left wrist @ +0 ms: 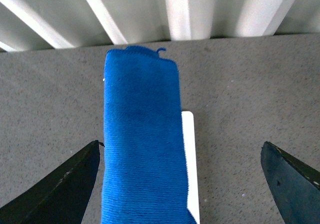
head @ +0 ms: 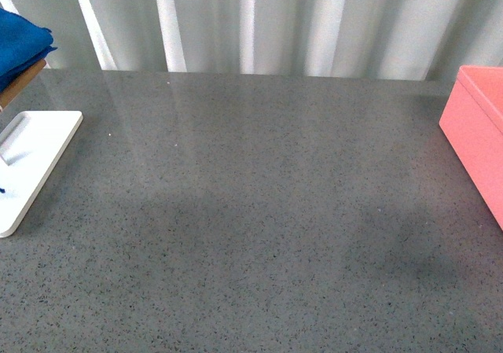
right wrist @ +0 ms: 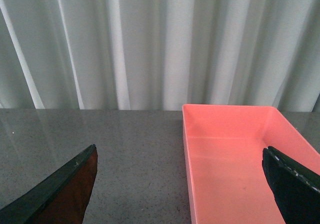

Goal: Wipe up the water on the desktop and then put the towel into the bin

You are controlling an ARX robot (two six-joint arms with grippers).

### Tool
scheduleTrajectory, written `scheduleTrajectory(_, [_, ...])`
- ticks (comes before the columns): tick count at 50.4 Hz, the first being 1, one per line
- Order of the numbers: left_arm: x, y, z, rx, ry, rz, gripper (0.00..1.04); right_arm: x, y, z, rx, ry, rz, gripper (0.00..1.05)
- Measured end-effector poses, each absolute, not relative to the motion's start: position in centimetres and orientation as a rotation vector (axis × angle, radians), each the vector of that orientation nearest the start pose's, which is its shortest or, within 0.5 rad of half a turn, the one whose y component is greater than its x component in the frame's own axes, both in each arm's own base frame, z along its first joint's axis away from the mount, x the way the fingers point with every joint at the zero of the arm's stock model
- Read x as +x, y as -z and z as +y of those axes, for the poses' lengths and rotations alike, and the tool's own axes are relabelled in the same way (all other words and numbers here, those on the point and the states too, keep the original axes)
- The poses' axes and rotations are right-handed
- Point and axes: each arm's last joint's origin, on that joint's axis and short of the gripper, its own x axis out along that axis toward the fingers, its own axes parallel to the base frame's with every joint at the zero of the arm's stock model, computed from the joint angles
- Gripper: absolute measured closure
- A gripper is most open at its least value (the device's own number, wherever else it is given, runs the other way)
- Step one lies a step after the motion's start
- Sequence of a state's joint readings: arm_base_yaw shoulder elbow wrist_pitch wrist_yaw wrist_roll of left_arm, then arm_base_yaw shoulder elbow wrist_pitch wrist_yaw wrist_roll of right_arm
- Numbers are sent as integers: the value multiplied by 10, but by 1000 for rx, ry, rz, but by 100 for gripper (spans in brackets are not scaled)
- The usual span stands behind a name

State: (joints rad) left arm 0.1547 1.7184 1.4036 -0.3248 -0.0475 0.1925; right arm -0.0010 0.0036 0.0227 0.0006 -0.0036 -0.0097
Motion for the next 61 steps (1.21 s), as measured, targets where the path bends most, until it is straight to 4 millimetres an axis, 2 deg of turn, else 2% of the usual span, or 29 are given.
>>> scheduleTrajectory(6, [391, -272, 87, 181, -166, 767, 7, 97, -171, 0, -10, -3, -19, 7])
scheduleTrajectory(13, [392, -252, 102, 155, -158, 813, 7, 97, -171, 0, -10, -3, -19, 7])
scheduleTrajectory(25, [398, -245, 103, 179, -132, 741, 7, 97, -171, 0, -10, -3, -19, 7])
scheduleTrajectory(35, [411, -216, 105, 172, -152, 767, 7, 97, -171, 0, -10, -2, -19, 7])
scheduleTrajectory(42, [418, -203, 108, 156, -206, 761, 7, 97, -171, 0, -10, -3, -19, 7])
scheduleTrajectory(61, [419, -189, 107, 156, -210, 779, 7, 97, -171, 0, -10, -3, -19, 7])
